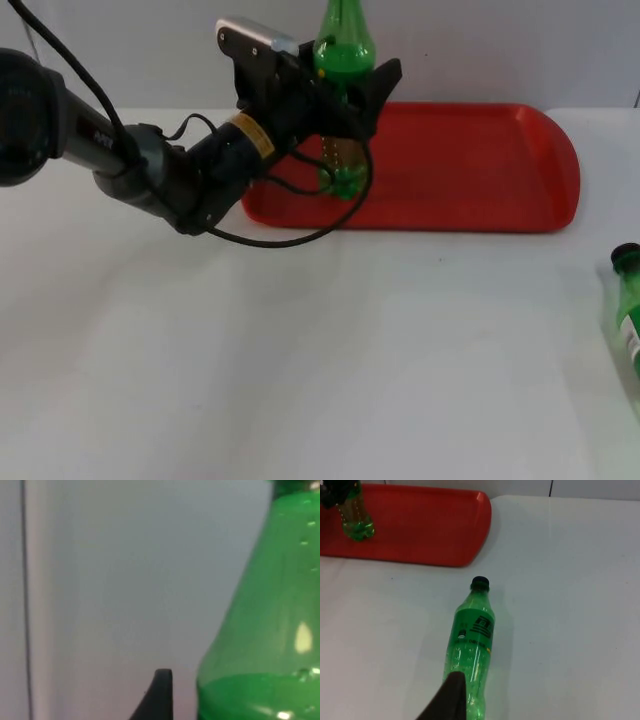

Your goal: Place the bottle upright on the tray.

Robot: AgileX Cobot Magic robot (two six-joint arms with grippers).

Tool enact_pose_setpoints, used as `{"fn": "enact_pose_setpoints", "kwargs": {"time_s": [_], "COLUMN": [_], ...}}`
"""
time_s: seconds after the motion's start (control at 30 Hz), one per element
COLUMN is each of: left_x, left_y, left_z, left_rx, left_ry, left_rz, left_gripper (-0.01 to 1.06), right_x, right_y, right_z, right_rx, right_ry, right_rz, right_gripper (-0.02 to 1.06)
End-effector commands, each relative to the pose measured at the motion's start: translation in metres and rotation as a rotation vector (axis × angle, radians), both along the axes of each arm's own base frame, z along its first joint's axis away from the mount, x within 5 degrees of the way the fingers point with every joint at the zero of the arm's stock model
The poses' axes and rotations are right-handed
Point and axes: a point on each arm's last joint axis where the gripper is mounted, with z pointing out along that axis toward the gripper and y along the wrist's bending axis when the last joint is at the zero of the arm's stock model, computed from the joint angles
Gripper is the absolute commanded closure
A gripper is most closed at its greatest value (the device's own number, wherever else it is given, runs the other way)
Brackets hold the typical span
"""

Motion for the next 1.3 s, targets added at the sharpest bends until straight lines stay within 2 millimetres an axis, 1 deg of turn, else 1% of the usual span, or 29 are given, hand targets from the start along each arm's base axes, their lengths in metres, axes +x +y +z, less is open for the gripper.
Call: {"fn": "enact_pose_setpoints", "kwargs": {"time_s": [0.0, 0.13, 0.17, 0.23, 0.33, 0.37, 0.5, 0.57, 0.63, 0.7, 0.77, 0.8, 0.83, 1.07, 1.1, 1.17, 1.2, 1.27], "left_x": [0.000, -0.002, 0.000, 0.000, 0.003, 0.003, 0.003, 0.003, 0.004, 0.004, 0.005, 0.005, 0.004, 0.004, 0.004, 0.004, 0.004, 0.003], "left_y": [0.003, 0.009, 0.014, 0.017, 0.033, 0.033, 0.047, 0.051, 0.057, 0.060, 0.069, 0.069, 0.073, 0.077, 0.081, 0.081, 0.084, 0.084], "left_z": [0.002, -0.002, -0.002, -0.004, -0.009, -0.009, -0.013, -0.014, -0.014, -0.013, -0.011, -0.011, -0.009, -0.005, -0.003, 0.002, 0.006, 0.008], "left_rx": [0.010, 0.071, 0.060, 0.051, 0.030, 0.030, 0.035, 0.038, 0.035, 0.034, 0.051, 0.051, 0.076, 0.100, 0.108, 0.129, 0.143, 0.156], "left_ry": [-0.028, -0.038, -0.021, -0.004, 0.035, 0.035, 0.086, 0.101, 0.124, 0.136, 0.154, 0.154, 0.146, 0.150, 0.146, 0.137, 0.135, 0.140], "left_rz": [-0.037, -0.090, -0.085, -0.080, -0.041, -0.041, -0.078, -0.093, -0.110, -0.122, -0.151, -0.151, -0.164, -0.194, -0.195, -0.215, -0.227, -0.247], "left_gripper": [0.20, 0.20, 0.20, 0.20, 0.20, 0.20, 0.20, 0.20, 0.20, 0.20, 0.20, 0.20, 0.20, 0.20, 0.20, 0.20, 0.20, 0.20], "right_x": [0.000, 0.000, 0.000, 0.000, 0.000, 0.000, 0.000, 0.000, 0.000, 0.000, 0.000, 0.000, 0.000, 0.000, 0.000, 0.000, 0.000, 0.000], "right_y": [0.000, 0.000, 0.000, 0.000, 0.000, 0.000, 0.000, 0.000, 0.000, 0.000, 0.000, 0.000, 0.000, 0.000, 0.000, 0.000, 0.000, 0.000], "right_z": [-0.001, -0.001, -0.001, -0.001, -0.001, -0.001, -0.001, -0.001, -0.001, -0.001, -0.001, -0.001, -0.001, -0.001, -0.001, -0.001, -0.001, -0.001], "right_rx": [-0.005, -0.005, -0.005, -0.005, -0.005, -0.005, -0.005, -0.005, -0.005, -0.005, -0.005, -0.005, -0.005, -0.005, -0.005, -0.005, -0.005, -0.005], "right_ry": [-0.003, -0.003, -0.003, -0.003, -0.003, -0.003, -0.003, -0.003, -0.003, -0.003, -0.003, -0.003, -0.003, -0.003, -0.003, -0.003, -0.003, -0.003], "right_rz": [0.002, 0.002, 0.002, 0.002, 0.002, 0.002, 0.002, 0.002, 0.002, 0.002, 0.002, 0.002, 0.002, 0.002, 0.002, 0.002, 0.002, 0.002], "right_gripper": [0.00, 0.00, 0.00, 0.00, 0.00, 0.00, 0.00, 0.00, 0.00, 0.00, 0.00, 0.00, 0.00, 0.00, 0.00, 0.00, 0.00, 0.00]}}
